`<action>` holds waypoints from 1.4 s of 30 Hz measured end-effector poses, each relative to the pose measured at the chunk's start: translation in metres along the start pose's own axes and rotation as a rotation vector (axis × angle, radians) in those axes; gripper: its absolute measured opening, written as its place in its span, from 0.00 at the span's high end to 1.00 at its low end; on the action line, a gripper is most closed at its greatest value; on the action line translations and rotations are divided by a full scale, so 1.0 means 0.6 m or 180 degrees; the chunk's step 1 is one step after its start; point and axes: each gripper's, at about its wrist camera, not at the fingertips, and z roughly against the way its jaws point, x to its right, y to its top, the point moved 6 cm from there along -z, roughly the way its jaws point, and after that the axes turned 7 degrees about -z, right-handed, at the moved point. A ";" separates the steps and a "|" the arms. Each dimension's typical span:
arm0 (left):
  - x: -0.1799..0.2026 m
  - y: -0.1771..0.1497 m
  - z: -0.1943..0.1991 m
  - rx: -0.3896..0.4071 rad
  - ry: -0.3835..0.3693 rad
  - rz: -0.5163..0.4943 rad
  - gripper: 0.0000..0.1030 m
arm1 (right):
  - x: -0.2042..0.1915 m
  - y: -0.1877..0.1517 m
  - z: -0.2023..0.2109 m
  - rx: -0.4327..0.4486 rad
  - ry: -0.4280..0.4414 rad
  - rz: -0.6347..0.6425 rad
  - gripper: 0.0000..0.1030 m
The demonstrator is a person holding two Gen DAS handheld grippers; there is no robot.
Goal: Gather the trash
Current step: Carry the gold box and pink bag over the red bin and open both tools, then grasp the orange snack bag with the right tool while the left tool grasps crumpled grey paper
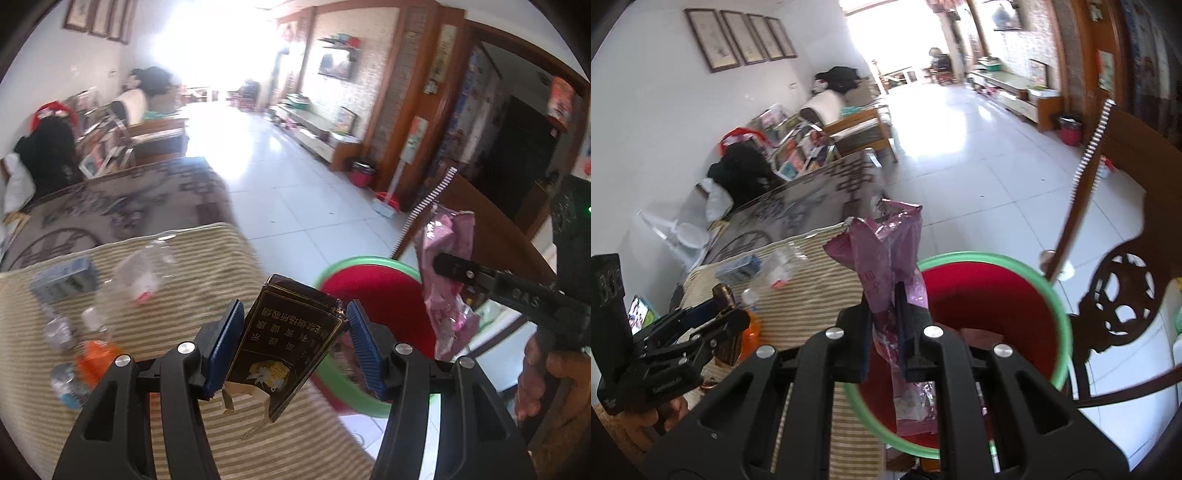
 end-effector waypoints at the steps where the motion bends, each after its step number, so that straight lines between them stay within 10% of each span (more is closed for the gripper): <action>1: 0.014 0.003 -0.010 -0.0023 -0.0086 -0.0027 0.47 | 0.010 0.002 0.002 0.0008 -0.0026 -0.0028 0.89; 11: 0.096 0.032 -0.087 -0.0182 -0.0573 -0.0158 0.46 | 0.087 -0.001 0.000 -0.0026 -0.0226 -0.0268 0.89; 14: 0.097 0.039 -0.103 -0.0244 -0.0504 -0.0139 0.16 | 0.103 -0.003 -0.002 -0.0028 -0.0283 -0.0373 0.88; 17: 0.077 0.039 -0.098 -0.0203 -0.0533 0.0068 0.16 | 0.113 -0.004 0.002 0.0029 -0.0313 -0.0476 0.54; 20: 0.053 0.033 -0.090 -0.0228 -0.0535 0.0198 0.16 | 0.113 -0.003 0.003 0.0058 -0.0349 -0.0501 0.53; 42: -0.386 -0.139 0.118 0.0025 0.0638 0.0971 0.16 | -0.252 -0.100 -0.145 -0.0525 0.0065 0.0314 0.44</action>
